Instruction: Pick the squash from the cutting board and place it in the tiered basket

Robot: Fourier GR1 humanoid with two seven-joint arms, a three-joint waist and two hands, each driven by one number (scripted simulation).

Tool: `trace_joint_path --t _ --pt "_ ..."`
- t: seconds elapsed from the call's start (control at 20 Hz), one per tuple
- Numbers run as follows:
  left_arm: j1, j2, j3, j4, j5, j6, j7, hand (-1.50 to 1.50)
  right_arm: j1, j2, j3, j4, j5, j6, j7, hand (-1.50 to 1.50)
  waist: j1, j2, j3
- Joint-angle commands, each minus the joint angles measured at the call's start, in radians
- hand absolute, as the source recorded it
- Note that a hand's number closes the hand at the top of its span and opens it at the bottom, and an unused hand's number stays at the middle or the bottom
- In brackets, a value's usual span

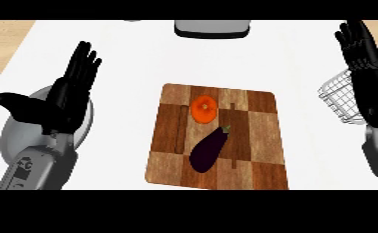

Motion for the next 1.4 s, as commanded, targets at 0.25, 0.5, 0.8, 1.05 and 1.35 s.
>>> trace_joint_path --t 0.25,0.5,0.8,1.05,1.35 --pt "0.032 0.183 -0.033 0.094 -0.243 0.016 -0.01 0.0 -0.067 0.301 0.129 0.16 -0.202 0.082 0.062 1.5 0.043 0.013 0.014" --pt "0.055 0.186 -0.006 0.148 -0.209 -0.011 -0.007 0.0 0.057 0.303 0.13 0.288 0.137 -0.356 0.194 -1.5 -0.008 0.0 0.007" --pt "0.097 0.159 0.028 0.197 -0.244 -0.047 -0.08 0.0 0.0 0.175 0.165 0.07 0.208 -0.237 0.461 -1.5 -0.018 -0.008 0.008" --pt "0.076 0.134 -0.019 0.15 -0.271 0.001 -0.021 0.0 -0.128 -0.003 0.298 0.031 0.203 0.06 0.69 -1.5 -0.008 -0.011 0.005" --pt "0.101 0.131 -0.012 0.127 -0.282 -0.003 -0.029 0.0 -0.348 0.024 0.365 0.034 0.171 0.238 0.983 -1.5 0.006 -0.009 0.007"
